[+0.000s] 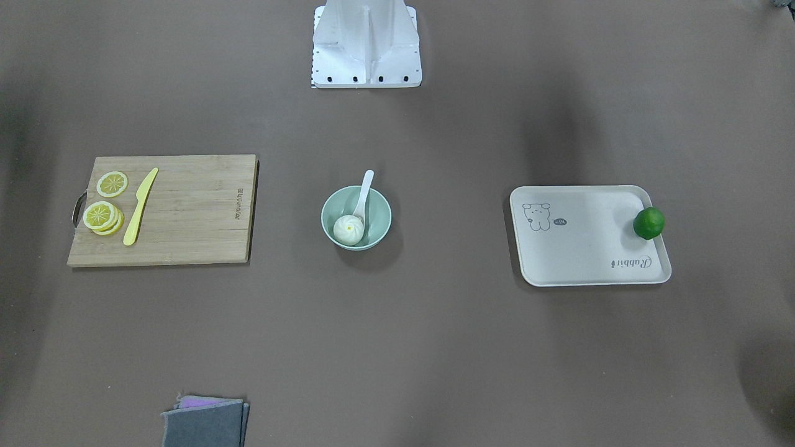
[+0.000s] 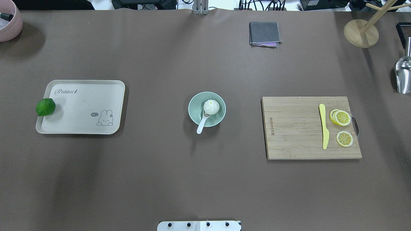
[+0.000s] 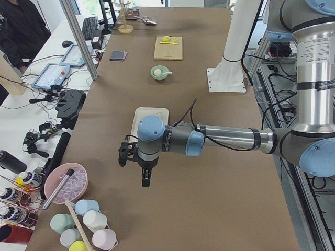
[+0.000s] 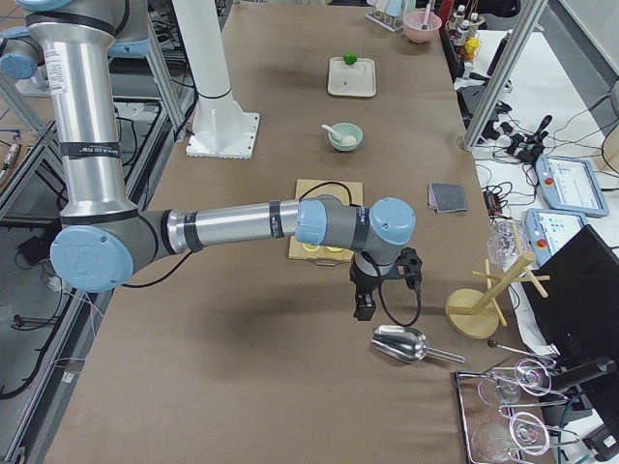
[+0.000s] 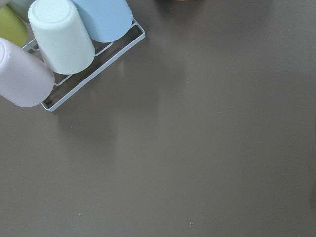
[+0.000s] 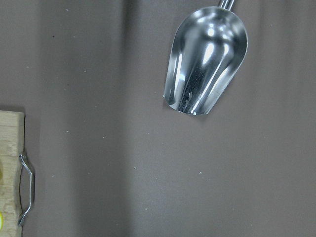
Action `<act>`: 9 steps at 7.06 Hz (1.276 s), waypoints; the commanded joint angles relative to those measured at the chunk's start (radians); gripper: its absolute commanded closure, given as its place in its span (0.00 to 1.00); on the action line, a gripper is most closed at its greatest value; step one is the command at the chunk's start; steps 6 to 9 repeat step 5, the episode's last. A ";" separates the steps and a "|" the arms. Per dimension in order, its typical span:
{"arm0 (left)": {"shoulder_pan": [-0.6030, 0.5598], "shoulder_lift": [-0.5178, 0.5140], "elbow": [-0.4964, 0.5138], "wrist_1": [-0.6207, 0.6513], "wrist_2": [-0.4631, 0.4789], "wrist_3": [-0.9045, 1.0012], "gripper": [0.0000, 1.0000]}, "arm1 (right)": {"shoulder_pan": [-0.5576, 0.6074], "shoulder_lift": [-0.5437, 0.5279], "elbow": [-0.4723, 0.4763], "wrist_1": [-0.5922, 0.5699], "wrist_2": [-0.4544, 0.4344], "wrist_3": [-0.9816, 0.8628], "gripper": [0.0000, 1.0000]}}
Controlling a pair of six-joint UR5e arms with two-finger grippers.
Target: Put spoon and bun in bowl
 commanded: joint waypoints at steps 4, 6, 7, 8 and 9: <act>0.000 0.000 -0.006 -0.007 -0.002 -0.001 0.02 | 0.000 -0.021 -0.012 0.001 0.000 0.001 0.00; 0.000 0.000 -0.007 -0.006 -0.001 -0.001 0.02 | 0.000 -0.033 -0.012 0.013 -0.002 0.001 0.00; 0.000 0.000 -0.007 -0.006 -0.001 -0.001 0.02 | 0.000 -0.033 -0.012 0.013 -0.002 0.001 0.00; 0.000 0.000 -0.007 -0.006 -0.001 -0.001 0.02 | 0.000 -0.033 -0.012 0.013 -0.002 0.001 0.00; 0.000 0.000 -0.007 -0.006 -0.001 -0.001 0.02 | 0.000 -0.033 -0.012 0.013 -0.002 0.001 0.00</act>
